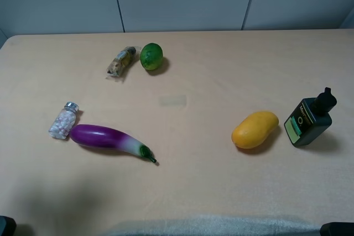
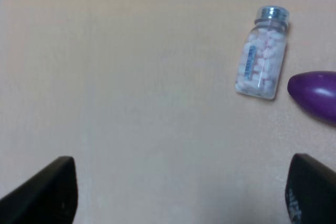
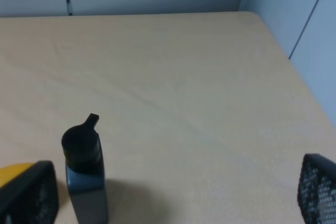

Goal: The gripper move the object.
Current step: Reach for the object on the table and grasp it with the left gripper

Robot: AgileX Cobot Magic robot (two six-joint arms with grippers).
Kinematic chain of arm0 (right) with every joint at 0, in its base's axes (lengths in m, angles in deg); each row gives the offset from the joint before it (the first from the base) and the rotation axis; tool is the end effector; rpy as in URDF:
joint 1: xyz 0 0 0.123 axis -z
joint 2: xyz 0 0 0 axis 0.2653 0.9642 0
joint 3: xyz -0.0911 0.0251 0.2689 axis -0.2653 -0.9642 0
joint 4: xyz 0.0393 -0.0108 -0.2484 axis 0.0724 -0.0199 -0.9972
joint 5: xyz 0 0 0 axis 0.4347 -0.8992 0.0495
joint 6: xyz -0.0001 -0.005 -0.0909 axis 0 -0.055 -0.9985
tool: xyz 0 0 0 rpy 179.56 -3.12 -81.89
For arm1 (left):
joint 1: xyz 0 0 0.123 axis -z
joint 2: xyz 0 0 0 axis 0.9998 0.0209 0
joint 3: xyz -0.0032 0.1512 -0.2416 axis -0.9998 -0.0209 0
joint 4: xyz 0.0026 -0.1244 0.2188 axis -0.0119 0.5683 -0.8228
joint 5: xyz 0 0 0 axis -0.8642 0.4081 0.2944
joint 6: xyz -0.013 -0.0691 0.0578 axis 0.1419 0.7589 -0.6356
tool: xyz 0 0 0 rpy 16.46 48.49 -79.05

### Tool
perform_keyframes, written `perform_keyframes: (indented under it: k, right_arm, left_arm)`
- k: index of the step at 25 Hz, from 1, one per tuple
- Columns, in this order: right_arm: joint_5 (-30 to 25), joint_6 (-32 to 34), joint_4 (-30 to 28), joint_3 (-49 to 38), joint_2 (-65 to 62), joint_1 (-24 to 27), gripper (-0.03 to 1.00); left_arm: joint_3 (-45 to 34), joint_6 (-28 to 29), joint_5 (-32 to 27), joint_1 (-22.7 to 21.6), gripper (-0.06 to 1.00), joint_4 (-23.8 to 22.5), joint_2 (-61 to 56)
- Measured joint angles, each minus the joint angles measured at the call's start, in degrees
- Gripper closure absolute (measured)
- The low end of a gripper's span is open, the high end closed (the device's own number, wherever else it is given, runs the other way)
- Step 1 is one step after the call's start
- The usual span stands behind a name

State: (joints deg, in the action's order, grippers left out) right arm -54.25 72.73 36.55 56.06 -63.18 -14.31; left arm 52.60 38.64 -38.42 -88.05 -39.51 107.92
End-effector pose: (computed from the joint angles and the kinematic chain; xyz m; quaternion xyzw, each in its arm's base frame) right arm -0.0038 -0.0062 0.2781 0.0117 0.8441 -0.0443 0.5343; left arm 0.1182 0.0093 0.2886 0.0095 0.9543 0.0621 0.2923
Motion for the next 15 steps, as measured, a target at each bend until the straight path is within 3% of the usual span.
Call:
perform_keyframes:
  k: [9, 15]
  right_arm:
    - [0.00, 0.00, 0.00, 0.00, 0.00, 0.00, 0.27]
    - [0.00, 0.00, 0.00, 0.00, 0.00, 0.00, 0.27]
  left_arm:
    - [5.71, -9.50, 2.98, 0.20, 0.09, 0.00, 18.02]
    - [6.87, -20.77, 6.12, 6.81, 0.09, -0.25, 25.29]
